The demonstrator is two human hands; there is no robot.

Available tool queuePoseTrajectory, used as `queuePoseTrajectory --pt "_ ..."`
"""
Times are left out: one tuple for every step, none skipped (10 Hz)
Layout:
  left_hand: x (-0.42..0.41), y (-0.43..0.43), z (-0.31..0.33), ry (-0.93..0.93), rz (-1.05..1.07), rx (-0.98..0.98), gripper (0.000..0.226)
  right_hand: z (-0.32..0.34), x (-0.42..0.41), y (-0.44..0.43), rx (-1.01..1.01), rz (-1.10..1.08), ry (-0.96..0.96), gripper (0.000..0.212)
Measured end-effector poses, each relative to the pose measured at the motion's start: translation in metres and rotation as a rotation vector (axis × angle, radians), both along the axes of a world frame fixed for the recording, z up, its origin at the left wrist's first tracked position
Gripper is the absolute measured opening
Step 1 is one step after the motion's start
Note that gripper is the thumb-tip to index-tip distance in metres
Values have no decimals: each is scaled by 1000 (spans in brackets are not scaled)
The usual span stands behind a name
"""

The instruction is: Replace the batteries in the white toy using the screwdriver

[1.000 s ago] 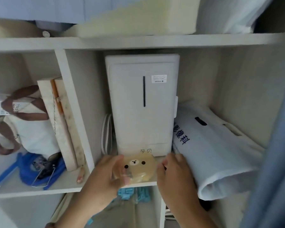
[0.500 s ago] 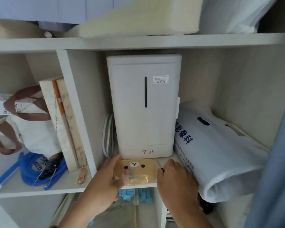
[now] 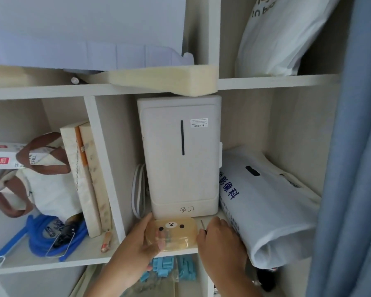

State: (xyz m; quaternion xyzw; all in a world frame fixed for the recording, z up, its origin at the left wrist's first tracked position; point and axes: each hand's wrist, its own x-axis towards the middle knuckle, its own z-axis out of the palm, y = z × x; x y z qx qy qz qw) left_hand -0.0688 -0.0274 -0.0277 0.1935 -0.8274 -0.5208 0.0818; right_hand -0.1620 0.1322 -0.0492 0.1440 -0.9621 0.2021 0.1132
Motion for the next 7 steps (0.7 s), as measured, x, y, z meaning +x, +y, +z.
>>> queuePoseTrajectory --pt "0 3 2 14 14 29 82 3 3 3 -9 2 33 20" --pt "3 6 4 28 70 -16 85 5 0 5 -58 43 73 25" --pt "12 12 6 64 92 -131 84 5 1 5 -63 48 77 29" --pt "32 22 10 125 107 -253 75 11 3 8 -109 65 80 45" --pt "55 24 13 140 160 -385 71 21 13 17 -90 79 17 49" --pt "83 27 27 169 162 -419 62 37 34 25 -136 113 4 38" --pt "108 23 43 157 170 -482 63 48 60 31 -134 189 32 29"
